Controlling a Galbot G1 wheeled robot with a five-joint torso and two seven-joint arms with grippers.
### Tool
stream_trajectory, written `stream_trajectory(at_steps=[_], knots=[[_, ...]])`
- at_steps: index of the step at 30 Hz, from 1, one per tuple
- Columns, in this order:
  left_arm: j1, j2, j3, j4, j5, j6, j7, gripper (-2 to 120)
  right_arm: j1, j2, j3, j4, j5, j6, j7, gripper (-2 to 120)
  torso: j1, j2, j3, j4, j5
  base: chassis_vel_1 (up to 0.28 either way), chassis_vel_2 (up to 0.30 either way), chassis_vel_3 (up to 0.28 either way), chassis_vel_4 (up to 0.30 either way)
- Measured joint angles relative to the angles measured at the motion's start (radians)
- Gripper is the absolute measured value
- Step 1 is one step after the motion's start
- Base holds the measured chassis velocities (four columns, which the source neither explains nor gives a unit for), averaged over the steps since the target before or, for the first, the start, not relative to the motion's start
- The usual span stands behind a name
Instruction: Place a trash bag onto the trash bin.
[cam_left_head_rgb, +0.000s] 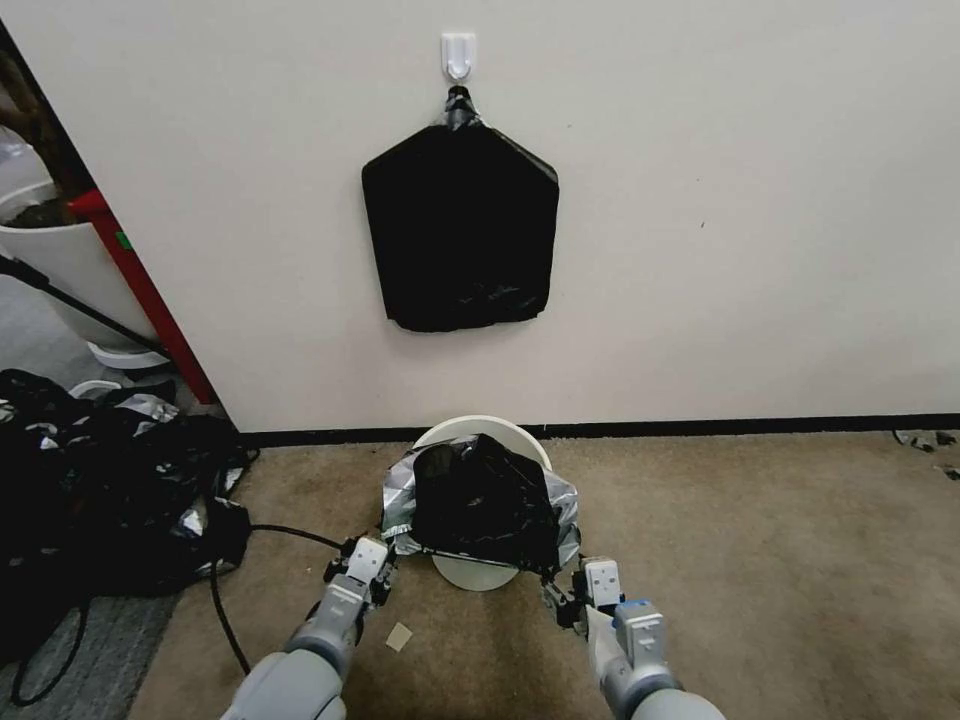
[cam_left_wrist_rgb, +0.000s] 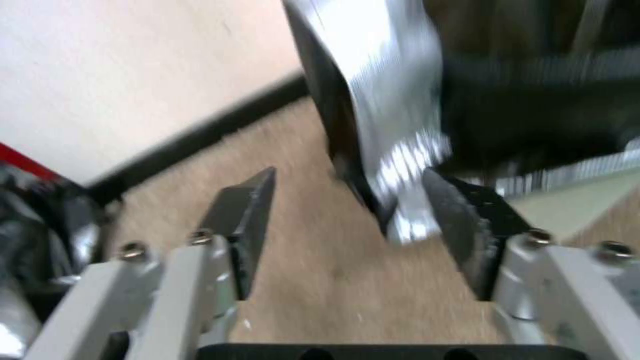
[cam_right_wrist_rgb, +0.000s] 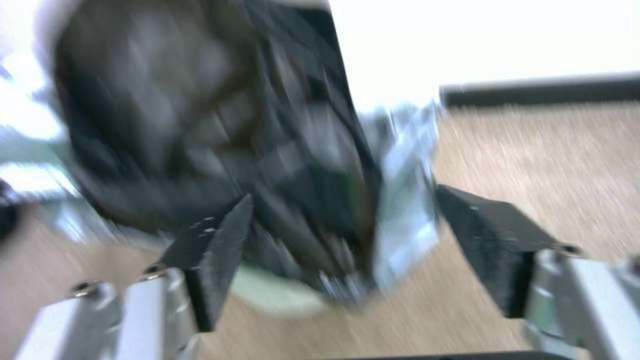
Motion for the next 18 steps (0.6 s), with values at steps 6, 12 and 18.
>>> stream_trajectory(at_steps=[6,12,18], knots=[[-0.003,-0.059,-0.087,-0.089,-0.009,-0.244,0.006,88,0.122,0.045,0.162,0.009,0.075,0.065,-0.202,99,0.000,0.000,0.000,0.0000,0.0001,0.000,0.000,0.000,0.000],[-0.040,-0.117,-0.143,-0.117,-0.031,-0.413,0.067,99,0.374,0.052,0.286,-0.141,0.333,-0.255,-0.298,100,0.000,0.000,0.000,0.0002,0.0004,0.000,0.000,0.000,0.000],[-0.049,-0.149,-0.174,-0.128,-0.051,-0.416,0.073,100,0.581,0.041,0.238,-0.326,0.307,-0.464,-0.522,100,0.000,0.000,0.000,0.0001,-0.0001,0.000,0.000,0.000,0.000]])
